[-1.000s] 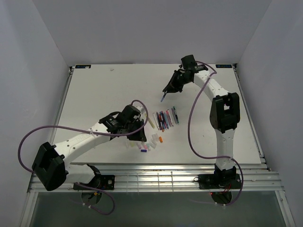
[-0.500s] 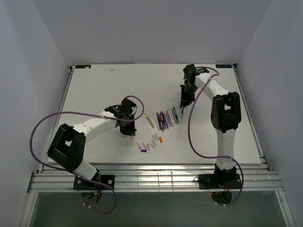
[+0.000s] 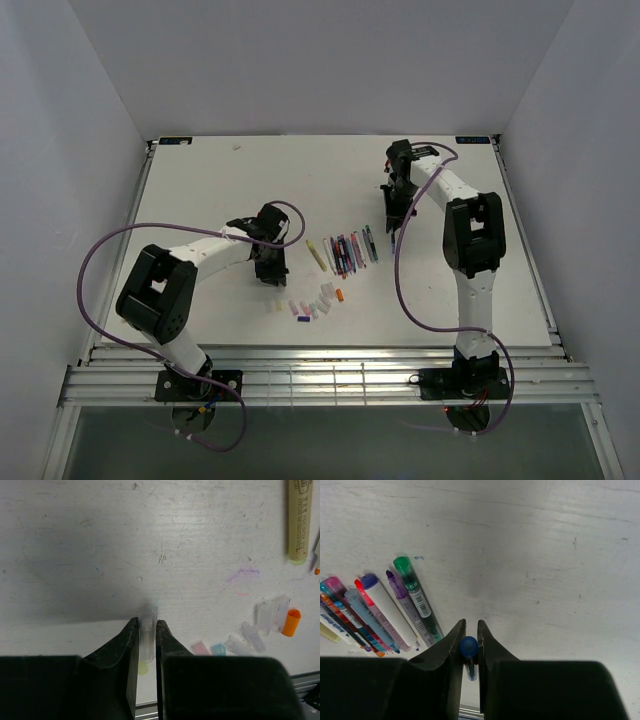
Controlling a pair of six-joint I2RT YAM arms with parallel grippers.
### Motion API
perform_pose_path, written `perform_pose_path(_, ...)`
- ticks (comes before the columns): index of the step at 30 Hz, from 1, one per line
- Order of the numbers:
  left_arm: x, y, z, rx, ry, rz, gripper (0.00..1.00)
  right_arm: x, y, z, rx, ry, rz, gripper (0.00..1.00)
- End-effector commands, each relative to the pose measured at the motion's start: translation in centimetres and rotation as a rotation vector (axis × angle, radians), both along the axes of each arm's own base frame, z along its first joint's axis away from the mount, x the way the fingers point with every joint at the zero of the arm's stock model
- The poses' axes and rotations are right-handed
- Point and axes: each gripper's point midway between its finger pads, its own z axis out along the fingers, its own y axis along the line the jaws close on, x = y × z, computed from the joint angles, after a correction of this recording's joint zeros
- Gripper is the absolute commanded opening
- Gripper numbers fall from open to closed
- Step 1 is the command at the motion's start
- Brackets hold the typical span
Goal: Open the pen caps
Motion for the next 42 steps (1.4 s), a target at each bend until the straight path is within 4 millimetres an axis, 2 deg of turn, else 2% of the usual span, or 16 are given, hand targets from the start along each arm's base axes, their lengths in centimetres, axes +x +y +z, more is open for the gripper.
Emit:
perform_pose_path(1,0.3,-0.3,0.2,-0.029,-0.002,0.001,0.18,0.5,0.0,-0.8,-0.013,0.002,0.022,0.1)
perform_pose_path(5,0.7,-0.2,0.0,-0.023,0.002,0.01,0.2,0.5,0.1,-1.4,-0.014,0.002,0.022,0.11)
perform_pose_path(10,0.5,0.0,-0.4,-0.017,0.02,0.024,0.33,0.6,0.5,-1.7,0.003,0.0,0.03,0.14)
perform_pose_path(16,0.5,0.4,-0.1,-0.003,0.02,0.046,0.5,0.3,1.6,-2.0,0.035,0.01,0.061,0.26)
perform_pose_path(19,0.6,0.5,0.5,-0.005,0.019,0.068,0.55,0.2,2.4,-1.9,0.053,0.007,0.074,0.32)
perform_pose_path(25,1.7,0.8,3.2,0.006,-0.021,0.126,0.61,0.5,3.3,0.1,0.069,-0.032,0.055,0.43)
perform_pose_path(27,3.1,1.3,4.7,0.03,-0.066,0.171,0.62,0.6,3.6,1.9,0.087,-0.066,0.016,0.43)
perform_pose_path(28,3.1,1.7,5.1,0.05,-0.063,0.186,0.63,0.4,3.7,2.5,0.094,-0.072,0.003,0.44)
perform_pose_path(31,4.5,3.9,7.0,0.075,-0.075,0.319,0.67,0.2,5.0,6.0,0.176,-0.108,-0.036,0.45)
perform_pose_path(33,5.0,6.6,7.6,0.084,-0.043,0.474,0.7,-0.8,6.5,8.0,0.252,-0.092,-0.02,0.47)
perform_pose_path(34,5.5,7.7,8.2,0.082,-0.046,0.538,0.7,-0.7,7.3,9.4,0.279,-0.111,-0.008,0.47)
perform_pose_path(35,6.0,9.8,8.6,0.087,-0.042,0.635,0.73,-0.9,7.8,10.1,0.289,-0.112,0.002,0.47)
perform_pose_path(36,6.1,11.2,9.2,0.097,-0.048,0.729,0.83,-1.5,8.7,10.7,0.297,-0.11,0.032,0.48)
perform_pose_path(38,6.6,14.3,10.3,0.111,-0.079,0.874,0.97,-2.4,9.4,11.5,0.296,-0.103,0.074,0.48)
perform_pose_path(41,5.8,19.2,10.9,0.183,-0.1,1.134,0.98,-4.3,9.8,11.1,0.292,-0.068,0.122,0.48)
perform_pose_path(42,5.1,20.2,10.7,0.201,-0.08,1.182,0.98,-4.9,10.0,11.0,0.296,-0.056,0.135,0.48)
